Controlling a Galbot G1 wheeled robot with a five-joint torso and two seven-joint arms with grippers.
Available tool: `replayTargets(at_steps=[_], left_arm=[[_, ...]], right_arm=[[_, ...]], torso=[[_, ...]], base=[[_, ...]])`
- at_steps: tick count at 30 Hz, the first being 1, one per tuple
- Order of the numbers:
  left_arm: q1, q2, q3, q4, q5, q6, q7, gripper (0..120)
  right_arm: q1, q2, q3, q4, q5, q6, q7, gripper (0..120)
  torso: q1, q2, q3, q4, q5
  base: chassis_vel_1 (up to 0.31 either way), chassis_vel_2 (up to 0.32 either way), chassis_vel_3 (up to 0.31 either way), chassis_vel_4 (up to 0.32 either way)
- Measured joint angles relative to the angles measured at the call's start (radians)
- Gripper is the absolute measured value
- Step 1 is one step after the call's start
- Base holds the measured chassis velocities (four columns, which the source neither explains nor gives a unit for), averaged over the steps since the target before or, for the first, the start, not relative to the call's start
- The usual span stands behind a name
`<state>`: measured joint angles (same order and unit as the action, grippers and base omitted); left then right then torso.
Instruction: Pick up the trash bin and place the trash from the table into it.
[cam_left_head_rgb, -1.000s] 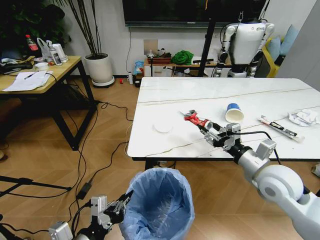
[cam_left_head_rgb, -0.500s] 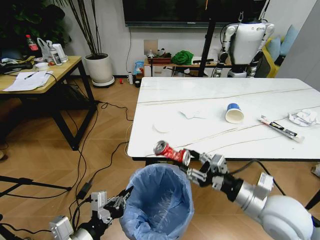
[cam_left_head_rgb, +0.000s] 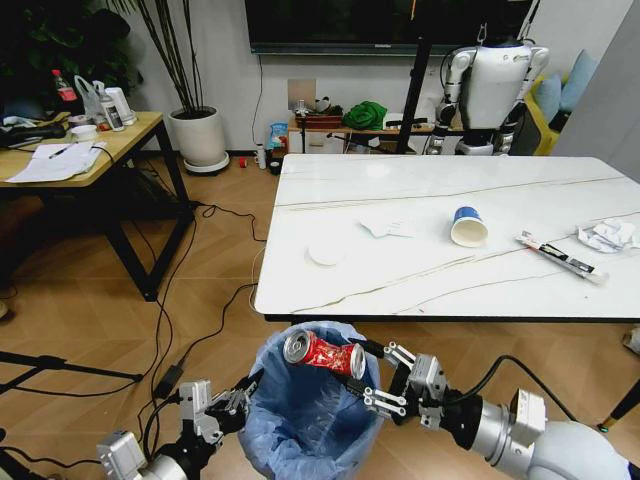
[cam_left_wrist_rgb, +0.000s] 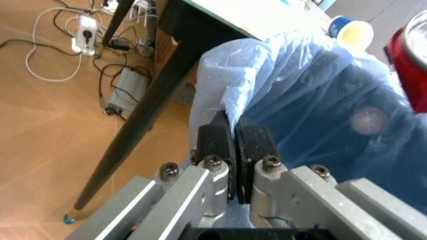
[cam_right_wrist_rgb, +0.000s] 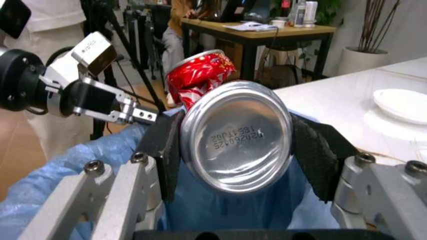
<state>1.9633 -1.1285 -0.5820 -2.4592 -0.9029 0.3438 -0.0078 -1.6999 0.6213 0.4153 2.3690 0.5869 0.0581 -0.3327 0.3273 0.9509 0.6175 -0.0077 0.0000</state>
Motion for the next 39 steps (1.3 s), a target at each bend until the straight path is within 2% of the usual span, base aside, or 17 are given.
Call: replayTargets(at_steps=[3,5,7,9,11,13,15,20,22,25,29,39], left_arm=[[0.001,-0.001,0.003,-0.001,-0.001,0.002,-0.002,0],[0.002,-0.001,0.005,-0.001,-0.003,0.003,-0.003,0],[0.002,-0.001,0.006,-0.001,-0.003,0.003,-0.003,0],[0.002,0.001,0.007,-0.001,-0.002,0.003,-0.003,0],[0.002,0.001,0.007,-0.001,-0.001,0.003,-0.004,0],[0.004,0.004,0.008,-0.001,0.0,0.003,-0.003,0],[0.006,0.005,0.008,-0.001,0.0,0.003,-0.003,0],[0.015,0.011,0.006,0.0,0.005,0.003,-0.002,0],[0.019,0.013,0.001,0.0,0.006,0.003,-0.001,0],[0.021,0.013,-0.002,-0.003,0.006,0.003,0.001,0],[0.042,0.013,-0.019,-0.015,0.015,0.003,0.02,0],[0.037,0.058,-0.013,-0.004,0.011,0.007,0.023,0]], right_arm=[[-0.005,0.008,-0.001,-0.003,-0.008,0.0,-0.001,59],[-0.014,0.017,0.002,-0.006,-0.012,-0.001,-0.002,71],[-0.017,0.02,0.003,-0.006,-0.013,-0.001,-0.003,72],[-0.025,0.03,0.007,-0.006,-0.017,-0.002,-0.003,84],[-0.028,0.033,0.009,-0.006,-0.017,-0.002,-0.003,88],[-0.023,0.045,0.021,-0.003,-0.003,-0.007,0.007,98],[-0.017,0.046,0.025,-0.002,0.006,-0.01,0.012,98],[0.095,0.035,0.044,-0.003,0.136,-0.042,0.095,100],[0.191,0.02,0.027,-0.029,0.214,-0.069,0.153,100],[0.248,0.012,0.003,-0.052,0.252,-0.082,0.174,100],[0.471,0.004,-0.139,-0.148,0.332,-0.098,0.193,100],[0.567,0.022,-0.168,-0.238,0.331,-0.136,0.205,100]], torso=[[0.0,0.0,0.0,0.0,0.0],[0.0,0.0,0.0,0.0,0.0],[0.0,0.0,0.0,0.0,0.0],[0.0,0.0,0.0,-0.0001,-0.0001],[0.0,0.0,0.0,-0.0001,0.0],[0.0,0.0,0.0,-0.0002,-0.0001],[0.0,0.0,0.0,-0.0002,0.0],[0.0,0.0,0.0,0.0,-0.0001],[0.0,0.0,0.0,0.0002,0.0],[0.0,0.0,0.0,0.0,-0.0001],[0.0,0.0,0.0,0.0005,0.0002],[0.0,0.0,0.0,-0.0005,-0.0001]], base=[[0.0,0.0,0.0,0.0],[0.0,0.0,0.0,0.0],[0.0,0.0,0.0,0.0],[0.0,0.0,0.0,0.0],[0.0,0.0,0.0,0.0],[0.0,0.0,0.0,0.0],[0.0,0.0,0.0,0.0],[0.0,0.0,0.0,0.0],[0.0,0.0,0.0,0.0],[0.0,0.0,0.0,0.0],[0.0,0.0,0.0,0.0],[0.0,0.0,0.0,0.0]])
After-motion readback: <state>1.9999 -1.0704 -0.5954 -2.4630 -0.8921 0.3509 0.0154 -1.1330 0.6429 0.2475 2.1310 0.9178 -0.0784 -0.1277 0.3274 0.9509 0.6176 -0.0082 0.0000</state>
